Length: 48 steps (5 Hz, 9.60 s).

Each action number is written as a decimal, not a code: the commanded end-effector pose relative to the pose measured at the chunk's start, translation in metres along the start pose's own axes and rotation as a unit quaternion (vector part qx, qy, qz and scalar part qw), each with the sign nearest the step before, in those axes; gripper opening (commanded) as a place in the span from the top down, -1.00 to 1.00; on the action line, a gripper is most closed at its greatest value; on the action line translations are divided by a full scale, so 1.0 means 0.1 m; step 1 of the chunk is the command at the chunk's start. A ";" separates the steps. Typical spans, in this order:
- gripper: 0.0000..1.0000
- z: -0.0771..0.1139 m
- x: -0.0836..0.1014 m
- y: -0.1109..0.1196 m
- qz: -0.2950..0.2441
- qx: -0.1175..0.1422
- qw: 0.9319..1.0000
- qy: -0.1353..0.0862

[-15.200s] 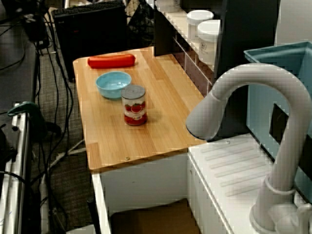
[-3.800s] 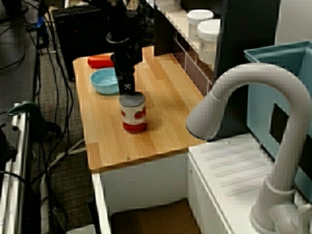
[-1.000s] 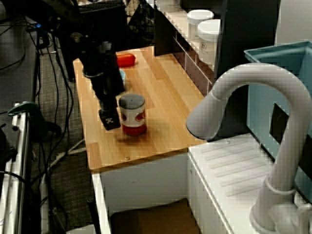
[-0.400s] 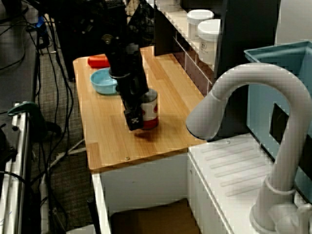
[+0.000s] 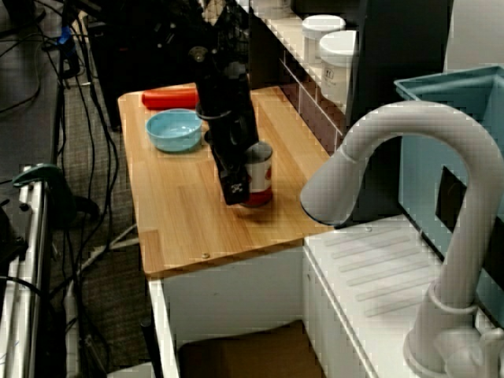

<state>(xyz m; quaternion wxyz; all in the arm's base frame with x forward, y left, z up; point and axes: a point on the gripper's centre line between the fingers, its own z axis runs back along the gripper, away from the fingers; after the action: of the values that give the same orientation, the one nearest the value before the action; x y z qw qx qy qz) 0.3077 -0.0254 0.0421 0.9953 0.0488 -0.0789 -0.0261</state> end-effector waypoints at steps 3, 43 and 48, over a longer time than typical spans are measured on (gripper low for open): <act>-1.00 0.31 0.15 0.17 0.011 -0.005 1.000 -0.023; -1.00 0.04 -0.45 1.12 -0.065 0.072 0.995 0.020; -1.00 0.63 -0.53 1.63 -0.045 0.026 0.999 0.001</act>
<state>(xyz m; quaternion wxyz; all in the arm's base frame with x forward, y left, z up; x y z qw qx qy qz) 0.2518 0.1244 0.0892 0.9945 0.0625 -0.0498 -0.0681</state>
